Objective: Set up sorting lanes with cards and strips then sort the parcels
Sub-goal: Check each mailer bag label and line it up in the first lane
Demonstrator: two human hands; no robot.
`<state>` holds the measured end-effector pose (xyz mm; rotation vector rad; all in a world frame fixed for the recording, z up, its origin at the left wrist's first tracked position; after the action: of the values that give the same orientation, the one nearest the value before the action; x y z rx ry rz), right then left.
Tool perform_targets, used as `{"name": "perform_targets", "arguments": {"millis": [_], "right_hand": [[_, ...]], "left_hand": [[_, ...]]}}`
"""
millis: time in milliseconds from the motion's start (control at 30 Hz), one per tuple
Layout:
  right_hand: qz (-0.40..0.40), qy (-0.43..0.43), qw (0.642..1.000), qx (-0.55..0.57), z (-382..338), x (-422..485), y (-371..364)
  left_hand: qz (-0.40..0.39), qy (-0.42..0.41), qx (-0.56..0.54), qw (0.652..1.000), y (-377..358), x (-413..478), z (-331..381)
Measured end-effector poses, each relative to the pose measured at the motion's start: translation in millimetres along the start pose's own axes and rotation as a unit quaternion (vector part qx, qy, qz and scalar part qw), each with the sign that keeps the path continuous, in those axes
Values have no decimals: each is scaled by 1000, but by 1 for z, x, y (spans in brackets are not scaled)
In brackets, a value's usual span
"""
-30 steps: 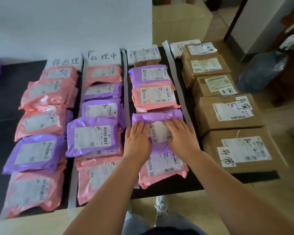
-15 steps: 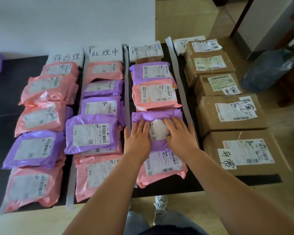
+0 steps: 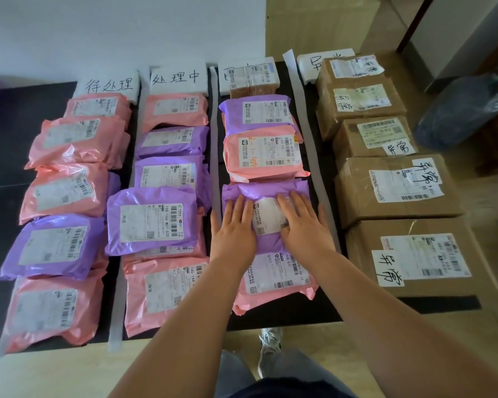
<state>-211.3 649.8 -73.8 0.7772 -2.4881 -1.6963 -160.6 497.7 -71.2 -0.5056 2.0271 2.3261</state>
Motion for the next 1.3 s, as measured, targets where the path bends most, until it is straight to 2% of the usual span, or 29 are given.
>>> {"name": "perform_targets", "arguments": {"millis": [267,467,700,867,1300], "right_hand": [[-6,0,1000,-17,-2,0,-1],[2,-11,1000,-24,-8,-5,12],[47,-29,998,17,-16,-17,28],[101,-33,994,35,-20,-27,35],[126,-19,991,35,-41,-37,37]], "left_hand": [[-12,5,6,1000,0,-1,2],[35,4,-14,999,8,-5,-2],[100,31,-75,992,26,-23,-7],[111,32,-105,988,32,-38,-7],[145,46,-118,981,40,-54,-24]]}}
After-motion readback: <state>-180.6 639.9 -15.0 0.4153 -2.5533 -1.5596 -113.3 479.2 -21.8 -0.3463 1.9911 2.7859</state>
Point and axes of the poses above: each hand's wrist, its own x-axis towards the middle knuckle, its own y-axis out of the back of the hand, z = x × y, the point moved 3 cm from there along x, towards the middle knuckle, and after that the axes turned 5 degrees about x, right-handed, at the moved point
